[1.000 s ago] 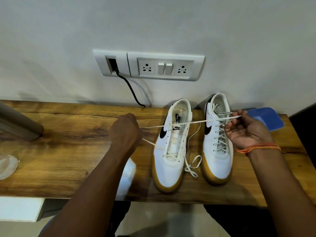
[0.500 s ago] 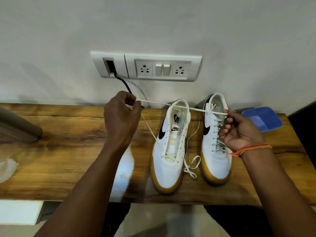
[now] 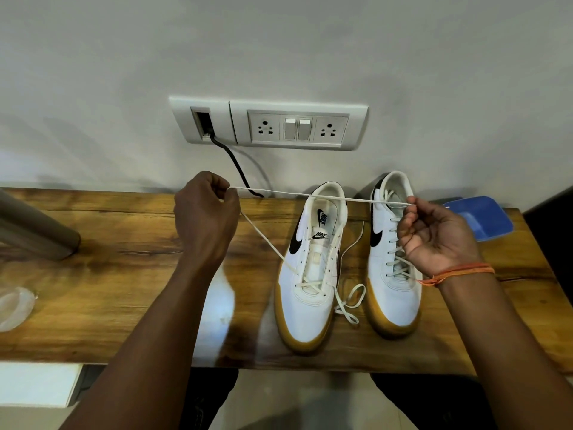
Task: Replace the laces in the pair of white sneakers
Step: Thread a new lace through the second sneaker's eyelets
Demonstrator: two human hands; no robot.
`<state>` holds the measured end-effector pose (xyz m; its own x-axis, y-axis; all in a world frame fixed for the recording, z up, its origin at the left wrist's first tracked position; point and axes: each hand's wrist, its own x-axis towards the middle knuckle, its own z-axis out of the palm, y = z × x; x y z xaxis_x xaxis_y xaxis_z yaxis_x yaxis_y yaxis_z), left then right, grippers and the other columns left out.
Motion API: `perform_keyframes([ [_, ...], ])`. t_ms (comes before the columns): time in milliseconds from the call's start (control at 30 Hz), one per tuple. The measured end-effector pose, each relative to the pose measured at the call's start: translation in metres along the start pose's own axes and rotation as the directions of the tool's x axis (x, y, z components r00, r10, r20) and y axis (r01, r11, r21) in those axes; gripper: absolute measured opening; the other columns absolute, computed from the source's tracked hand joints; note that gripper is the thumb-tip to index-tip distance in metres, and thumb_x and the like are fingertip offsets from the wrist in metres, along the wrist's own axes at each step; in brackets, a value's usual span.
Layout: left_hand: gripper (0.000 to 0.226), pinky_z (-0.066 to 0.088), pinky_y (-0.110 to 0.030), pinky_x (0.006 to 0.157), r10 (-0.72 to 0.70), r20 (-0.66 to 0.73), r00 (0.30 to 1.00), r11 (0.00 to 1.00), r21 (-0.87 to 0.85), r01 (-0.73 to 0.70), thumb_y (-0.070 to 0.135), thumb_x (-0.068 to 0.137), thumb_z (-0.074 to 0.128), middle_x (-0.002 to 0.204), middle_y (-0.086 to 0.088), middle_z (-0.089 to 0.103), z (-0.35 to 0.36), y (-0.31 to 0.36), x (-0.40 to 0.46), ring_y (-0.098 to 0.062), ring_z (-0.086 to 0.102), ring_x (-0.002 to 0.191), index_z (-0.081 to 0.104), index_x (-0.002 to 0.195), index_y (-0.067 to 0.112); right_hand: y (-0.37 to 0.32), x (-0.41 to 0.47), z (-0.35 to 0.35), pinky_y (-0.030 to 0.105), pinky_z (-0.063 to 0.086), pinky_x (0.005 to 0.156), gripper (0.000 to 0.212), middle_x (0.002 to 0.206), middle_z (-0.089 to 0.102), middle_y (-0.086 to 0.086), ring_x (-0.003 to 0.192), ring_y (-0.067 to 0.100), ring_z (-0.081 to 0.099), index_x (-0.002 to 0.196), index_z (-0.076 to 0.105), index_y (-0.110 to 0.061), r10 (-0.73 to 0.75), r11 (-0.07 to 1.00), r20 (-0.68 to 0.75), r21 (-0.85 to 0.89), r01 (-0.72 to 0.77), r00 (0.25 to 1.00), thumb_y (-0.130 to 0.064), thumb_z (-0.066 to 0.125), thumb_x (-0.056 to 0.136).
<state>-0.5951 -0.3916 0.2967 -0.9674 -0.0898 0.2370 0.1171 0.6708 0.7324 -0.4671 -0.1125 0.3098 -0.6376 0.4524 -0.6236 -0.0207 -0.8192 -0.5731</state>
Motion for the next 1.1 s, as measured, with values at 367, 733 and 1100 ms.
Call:
perform_keyframes([
  [367, 0.007, 0.054, -0.032, 0.063, -0.299, 0.168, 0.939, 0.903, -0.268, 0.335, 0.017, 0.085, 0.075, 0.078, -0.002, 0.069, 0.003, -0.012, 0.012, -0.017, 0.066, 0.067, 0.068, 0.082, 0.018, 0.001, -0.001, -0.005, 0.017, 0.051, 0.048, 0.023, 0.057, 0.061, 0.002, 0.048, 0.006, 0.059, 0.095, 0.065, -0.003, 0.014, 0.980, 0.033, -0.199, -0.007, 0.999, -0.003, 0.042, 0.096],
  [733, 0.004, 0.055, -0.028, 0.070, -0.214, 0.026, 0.976, 0.958, -0.191, 0.215, 0.021, 0.086, 0.072, 0.073, 0.007, 0.064, -0.001, -0.015, 0.016, -0.011, 0.063, 0.068, 0.068, 0.084, 0.021, 0.017, -0.004, 0.001, 0.021, 0.056, 0.049, 0.014, 0.063, 0.071, 0.005, 0.051, 0.010, 0.066, 0.087, 0.058, -0.008, 0.024, 0.898, 0.019, -0.439, -0.013, 1.000, -0.003, 0.048, 0.096],
  [1100, 0.027, 0.045, -0.033, 0.067, -0.254, 0.437, 0.863, 0.871, 0.491, 0.008, 0.005, 0.077, 0.073, 0.100, -0.015, 0.065, 0.002, -0.036, 0.005, -0.030, 0.060, 0.085, 0.064, 0.103, 0.004, 0.058, -0.024, 0.011, 0.027, 0.059, 0.052, 0.010, 0.069, 0.069, 0.010, 0.054, 0.015, 0.064, 0.090, 0.070, 0.000, 0.055, 0.624, 0.145, -0.777, 0.079, 0.988, 0.005, 0.071, 0.081],
])
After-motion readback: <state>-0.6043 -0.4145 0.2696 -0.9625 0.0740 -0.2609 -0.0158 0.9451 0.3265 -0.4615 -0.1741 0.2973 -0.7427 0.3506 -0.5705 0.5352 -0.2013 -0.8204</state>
